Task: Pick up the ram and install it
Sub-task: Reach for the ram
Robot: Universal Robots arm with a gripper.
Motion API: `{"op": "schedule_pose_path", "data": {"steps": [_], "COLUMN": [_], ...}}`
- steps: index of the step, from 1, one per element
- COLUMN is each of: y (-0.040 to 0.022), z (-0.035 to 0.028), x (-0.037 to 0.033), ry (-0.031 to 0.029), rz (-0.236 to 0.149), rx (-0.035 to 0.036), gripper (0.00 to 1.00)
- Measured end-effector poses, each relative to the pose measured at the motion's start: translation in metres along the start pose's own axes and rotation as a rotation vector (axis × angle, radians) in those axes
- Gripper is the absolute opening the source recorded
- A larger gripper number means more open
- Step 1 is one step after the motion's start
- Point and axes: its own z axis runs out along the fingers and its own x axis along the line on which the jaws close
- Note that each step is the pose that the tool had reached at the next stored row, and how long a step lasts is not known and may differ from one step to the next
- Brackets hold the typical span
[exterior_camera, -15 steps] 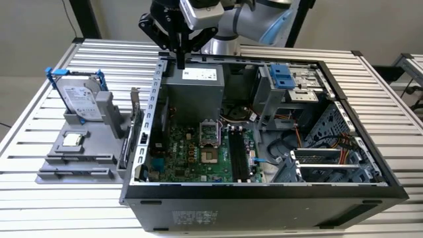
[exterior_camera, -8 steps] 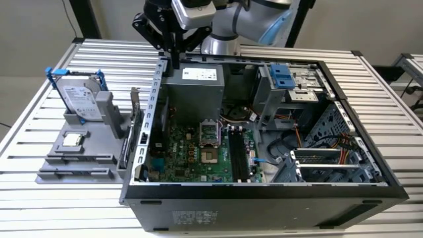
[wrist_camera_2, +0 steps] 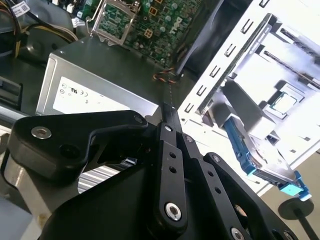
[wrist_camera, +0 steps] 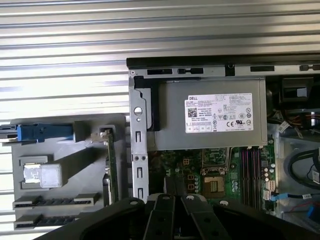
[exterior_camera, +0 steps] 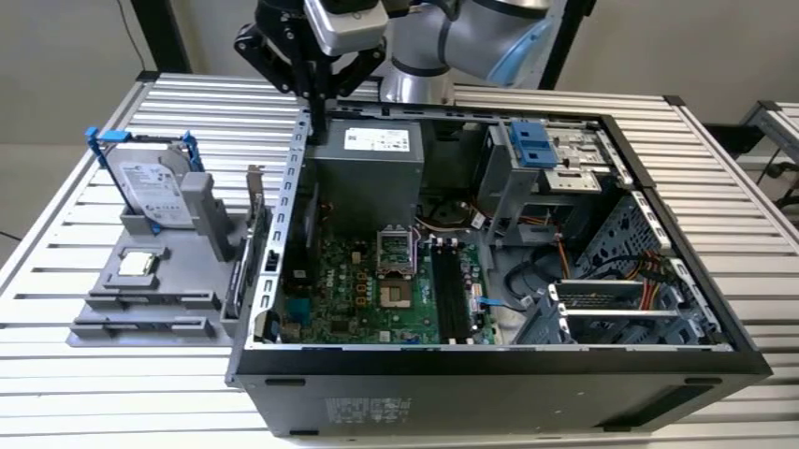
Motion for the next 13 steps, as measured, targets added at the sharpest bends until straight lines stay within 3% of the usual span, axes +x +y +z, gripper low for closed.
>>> {"op": "schedule_pose_path", "data": {"steps": [13], "y": [-0.0016], "z": [-0.0005], "x": [0.0242], "ry": [0.0010], "rz": [-0.001], "rx": [0.0001], "gripper": [0.00]}}
